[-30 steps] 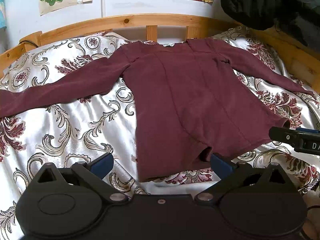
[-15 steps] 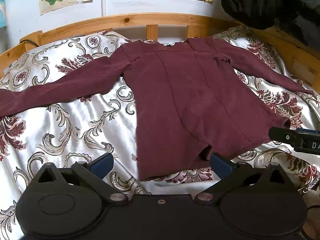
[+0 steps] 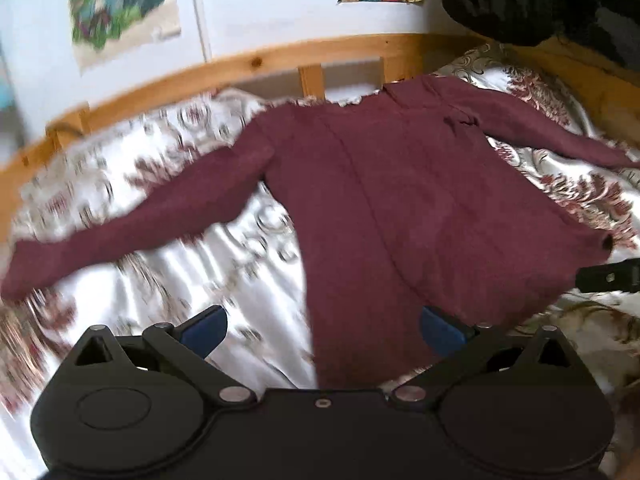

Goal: Fold small clothes
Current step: 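Grasp the sleeve cuff with the right gripper and lift it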

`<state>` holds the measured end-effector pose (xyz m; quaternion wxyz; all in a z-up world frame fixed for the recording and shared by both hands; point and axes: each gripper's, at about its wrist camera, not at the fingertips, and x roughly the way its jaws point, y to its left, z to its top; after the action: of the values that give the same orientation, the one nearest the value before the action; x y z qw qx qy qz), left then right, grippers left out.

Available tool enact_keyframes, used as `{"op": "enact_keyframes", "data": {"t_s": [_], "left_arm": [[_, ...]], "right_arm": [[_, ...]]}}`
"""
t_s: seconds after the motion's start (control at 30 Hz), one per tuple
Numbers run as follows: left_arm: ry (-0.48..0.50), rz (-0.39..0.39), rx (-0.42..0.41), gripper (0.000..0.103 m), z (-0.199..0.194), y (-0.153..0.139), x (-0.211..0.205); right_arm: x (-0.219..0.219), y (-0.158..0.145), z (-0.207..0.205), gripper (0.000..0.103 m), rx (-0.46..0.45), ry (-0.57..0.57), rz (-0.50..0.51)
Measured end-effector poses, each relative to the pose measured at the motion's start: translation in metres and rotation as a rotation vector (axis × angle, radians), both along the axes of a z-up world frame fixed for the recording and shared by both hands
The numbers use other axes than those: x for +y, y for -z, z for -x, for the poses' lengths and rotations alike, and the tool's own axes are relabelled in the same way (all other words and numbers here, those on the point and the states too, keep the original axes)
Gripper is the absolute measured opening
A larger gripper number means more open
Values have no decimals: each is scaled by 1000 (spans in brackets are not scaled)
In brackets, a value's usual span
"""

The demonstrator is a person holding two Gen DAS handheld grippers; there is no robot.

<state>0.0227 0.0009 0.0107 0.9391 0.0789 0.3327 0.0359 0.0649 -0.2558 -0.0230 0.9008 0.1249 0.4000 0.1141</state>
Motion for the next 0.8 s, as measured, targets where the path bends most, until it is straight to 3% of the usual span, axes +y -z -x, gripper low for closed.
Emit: {"op": "enact_keyframes", "data": {"t_s": [0.1, 0.27, 0.53, 0.63, 0.8], "left_arm": [[19, -47, 19, 102, -13, -17, 2], [16, -37, 57, 102, -42, -43, 5], [-32, 47, 7, 102, -87, -56, -20], [-30, 71, 6, 102, -89, -50, -31], [23, 134, -4, 102, -76, -31, -46]], "right_arm": [[-5, -4, -15, 103, 25, -36, -9], [-13, -20, -48, 103, -8, -41, -3], [-32, -33, -105, 103, -38, 0, -11], [-47, -29, -118, 103, -67, 78, -9], [-102, -16, -120, 103, -107, 316, -74]]}}
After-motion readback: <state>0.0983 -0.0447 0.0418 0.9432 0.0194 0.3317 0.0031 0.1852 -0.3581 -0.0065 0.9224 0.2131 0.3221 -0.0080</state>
